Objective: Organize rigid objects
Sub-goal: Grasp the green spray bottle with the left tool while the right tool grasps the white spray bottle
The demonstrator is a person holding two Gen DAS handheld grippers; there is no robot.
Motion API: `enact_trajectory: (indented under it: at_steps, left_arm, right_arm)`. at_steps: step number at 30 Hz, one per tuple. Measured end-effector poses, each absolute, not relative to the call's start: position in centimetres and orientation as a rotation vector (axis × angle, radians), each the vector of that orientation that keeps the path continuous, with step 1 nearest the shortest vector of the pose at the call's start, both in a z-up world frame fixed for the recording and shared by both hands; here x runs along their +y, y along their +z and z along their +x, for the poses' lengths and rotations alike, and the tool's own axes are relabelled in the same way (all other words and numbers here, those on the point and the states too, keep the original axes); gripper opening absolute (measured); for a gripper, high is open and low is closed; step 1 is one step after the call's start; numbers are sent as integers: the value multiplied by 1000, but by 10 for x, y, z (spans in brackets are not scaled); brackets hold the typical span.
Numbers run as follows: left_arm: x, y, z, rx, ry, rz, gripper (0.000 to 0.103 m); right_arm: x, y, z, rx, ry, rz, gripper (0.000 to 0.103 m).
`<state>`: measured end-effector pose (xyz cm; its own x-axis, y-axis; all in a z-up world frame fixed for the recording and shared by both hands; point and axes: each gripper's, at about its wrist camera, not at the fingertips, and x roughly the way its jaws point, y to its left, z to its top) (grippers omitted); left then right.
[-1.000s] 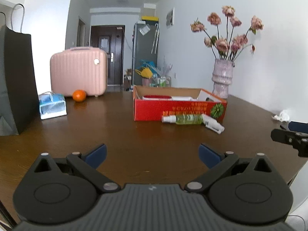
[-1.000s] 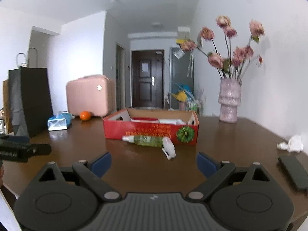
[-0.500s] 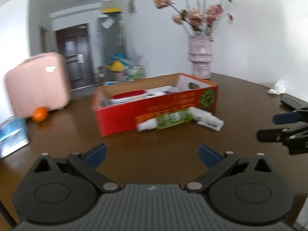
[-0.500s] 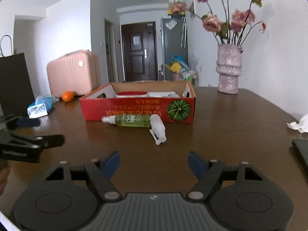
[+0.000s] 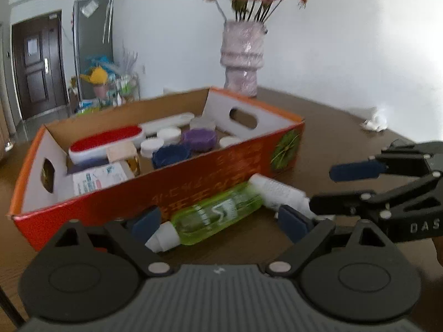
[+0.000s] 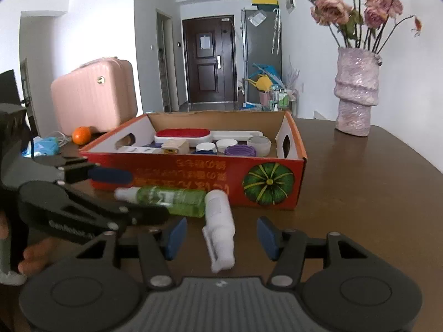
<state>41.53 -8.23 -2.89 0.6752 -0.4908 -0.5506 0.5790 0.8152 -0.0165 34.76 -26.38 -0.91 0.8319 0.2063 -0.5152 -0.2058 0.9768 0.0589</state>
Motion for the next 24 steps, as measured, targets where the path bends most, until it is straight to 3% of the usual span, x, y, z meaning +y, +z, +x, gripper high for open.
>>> enact_trajectory:
  at_steps: [3, 6, 8, 10, 15, 17, 19, 24]
  left_arm:
    - [-78, -32, 424, 586, -655, 139, 83]
    - [-75, -37, 426, 633, -677, 112, 67]
    - [-78, -39, 423, 681, -665, 130, 57]
    - [-82, -40, 416, 677, -678, 170, 56]
    - [-91, -43, 421, 672, -667, 98, 54]
    - [-96, -42, 422, 668, -660, 101, 36]
    - [-97, -41, 419, 667, -662, 110, 32]
    - [-97, -39, 402, 685, -675, 114, 32]
  right_arm:
    - [-264, -15, 368, 577, 224, 19, 55]
    - [-266, -20, 383, 600, 243, 40, 50]
    - [-266, -23, 388, 611, 245, 38, 39]
    - [-266, -25, 391, 617, 257, 40, 27]
    - [-262, -30, 399, 627, 263, 35, 27]
    - [-262, -29, 400, 626, 263, 35, 27]
    - [-262, -29, 400, 628, 256, 38, 27]
    - [-269, -31, 394, 624, 232, 50, 27]
